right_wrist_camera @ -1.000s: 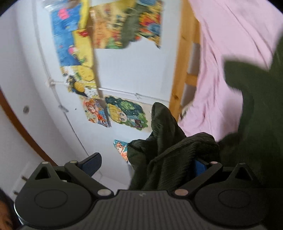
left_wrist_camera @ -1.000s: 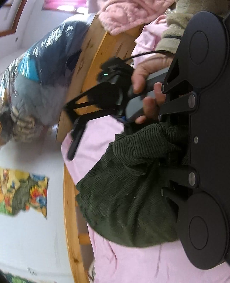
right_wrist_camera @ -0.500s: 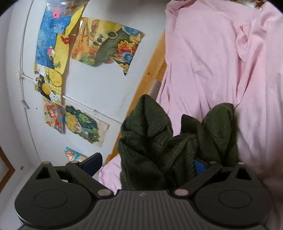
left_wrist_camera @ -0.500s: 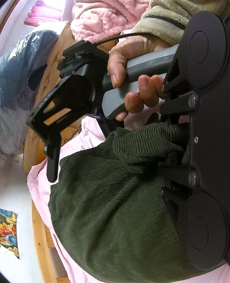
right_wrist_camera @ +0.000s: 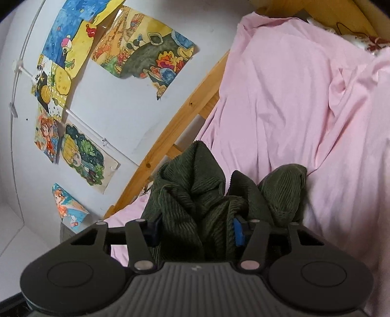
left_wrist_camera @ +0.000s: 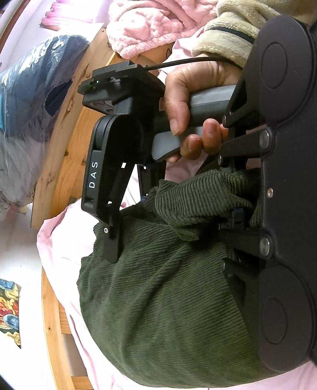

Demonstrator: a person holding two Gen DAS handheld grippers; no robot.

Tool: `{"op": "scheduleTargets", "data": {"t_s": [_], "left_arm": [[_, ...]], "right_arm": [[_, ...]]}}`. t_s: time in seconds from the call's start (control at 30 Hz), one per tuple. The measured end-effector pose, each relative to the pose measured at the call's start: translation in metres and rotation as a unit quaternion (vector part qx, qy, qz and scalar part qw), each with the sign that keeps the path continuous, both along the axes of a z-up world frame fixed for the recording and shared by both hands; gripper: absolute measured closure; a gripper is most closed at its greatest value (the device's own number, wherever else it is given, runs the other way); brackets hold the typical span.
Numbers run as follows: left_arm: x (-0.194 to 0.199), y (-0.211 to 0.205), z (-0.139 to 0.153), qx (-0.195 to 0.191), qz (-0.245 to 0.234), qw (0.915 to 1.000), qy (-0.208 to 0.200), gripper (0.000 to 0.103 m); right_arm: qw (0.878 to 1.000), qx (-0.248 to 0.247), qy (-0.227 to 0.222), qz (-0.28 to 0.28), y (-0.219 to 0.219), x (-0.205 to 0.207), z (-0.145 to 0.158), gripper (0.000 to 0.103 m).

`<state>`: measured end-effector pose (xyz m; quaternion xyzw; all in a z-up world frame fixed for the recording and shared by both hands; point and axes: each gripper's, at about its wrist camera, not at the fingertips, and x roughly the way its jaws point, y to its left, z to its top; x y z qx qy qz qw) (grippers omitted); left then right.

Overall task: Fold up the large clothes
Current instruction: 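Grasp the shirt bundle with the right tool while the left tool holds it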

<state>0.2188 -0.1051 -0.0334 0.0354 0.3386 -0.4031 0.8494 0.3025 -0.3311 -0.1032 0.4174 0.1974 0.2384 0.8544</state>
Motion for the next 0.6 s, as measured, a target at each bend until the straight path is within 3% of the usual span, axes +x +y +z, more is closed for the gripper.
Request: {"op": "scheduleTargets", "data": {"t_s": [0.37,0.47,0.53,0.6], "left_arm": [[0.0,0.0,0.004,0.001,0.001,1.0,0.002,0.079],[0.0,0.006,0.011,-0.013,-0.003,0.9997,0.022,0.066],[-0.001,0.023,0.017,-0.062,0.001,0.9967,0.053,0.045],[-0.003,0.044,0.021,-0.105,0.018,0.9916,0.073,0.039]], "right_arm": [[1.0,0.001,0.006,-0.007,0.003,0.0,-0.003,0.047],[1.0,-0.006,0.005,-0.008,0.005,0.001,-0.003,0.048],[1.0,-0.015,0.002,-0.013,0.005,0.001,-0.003,0.049],[1.0,-0.025,-0.001,-0.017,0.005,0.002,-0.002,0.049]]}}
